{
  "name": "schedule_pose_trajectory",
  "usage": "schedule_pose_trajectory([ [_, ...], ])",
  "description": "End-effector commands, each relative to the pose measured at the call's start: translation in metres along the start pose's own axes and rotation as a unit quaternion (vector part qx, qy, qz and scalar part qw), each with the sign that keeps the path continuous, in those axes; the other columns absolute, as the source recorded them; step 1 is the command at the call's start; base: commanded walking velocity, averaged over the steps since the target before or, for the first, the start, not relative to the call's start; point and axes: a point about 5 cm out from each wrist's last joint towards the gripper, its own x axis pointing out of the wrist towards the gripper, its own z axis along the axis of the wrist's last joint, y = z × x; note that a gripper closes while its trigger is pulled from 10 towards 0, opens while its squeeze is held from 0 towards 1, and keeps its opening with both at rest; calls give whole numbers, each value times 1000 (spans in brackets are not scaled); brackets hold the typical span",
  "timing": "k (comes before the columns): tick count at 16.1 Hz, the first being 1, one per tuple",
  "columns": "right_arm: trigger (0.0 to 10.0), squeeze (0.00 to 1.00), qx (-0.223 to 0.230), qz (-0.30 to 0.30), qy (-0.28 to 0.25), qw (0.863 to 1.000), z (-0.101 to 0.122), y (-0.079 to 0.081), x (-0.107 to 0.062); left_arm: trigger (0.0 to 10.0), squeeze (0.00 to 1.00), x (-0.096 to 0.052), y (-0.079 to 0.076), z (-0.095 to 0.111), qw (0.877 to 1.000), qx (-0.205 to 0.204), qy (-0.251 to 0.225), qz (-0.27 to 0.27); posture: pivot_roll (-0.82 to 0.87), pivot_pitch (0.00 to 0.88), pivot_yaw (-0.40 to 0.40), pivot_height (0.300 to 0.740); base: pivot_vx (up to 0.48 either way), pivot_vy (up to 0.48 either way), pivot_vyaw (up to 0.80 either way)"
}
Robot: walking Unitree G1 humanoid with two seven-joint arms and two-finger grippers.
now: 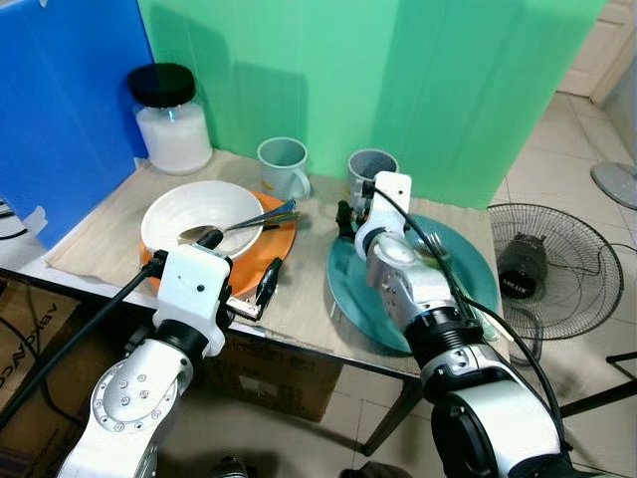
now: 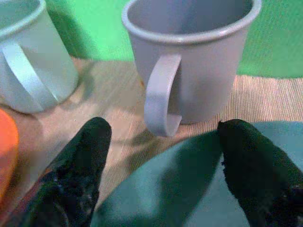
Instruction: Setting the table
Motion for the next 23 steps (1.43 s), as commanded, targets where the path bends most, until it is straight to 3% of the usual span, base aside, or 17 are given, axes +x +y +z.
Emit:
schedule_pose_trajectory([
  [1, 0, 0, 11, 44, -15, 999, 11, 38, -4, 10000, 0, 0, -2, -3, 1000, -3, 7, -8, -7, 56, -56, 740, 0, 0, 0],
  [7, 0, 0, 8, 59, -19, 998, 13, 43, 0, 10000, 0, -8, -2, 2, 998, -19, -9, -54, -2, 57, -60, 740, 0, 0, 0],
  [23, 0, 0, 14, 54, -16, 998, 13, 43, 4, 10000, 0, -12, -1, 1, 997, -18, -1, -75, -1, 63, -50, 740, 0, 0, 0],
])
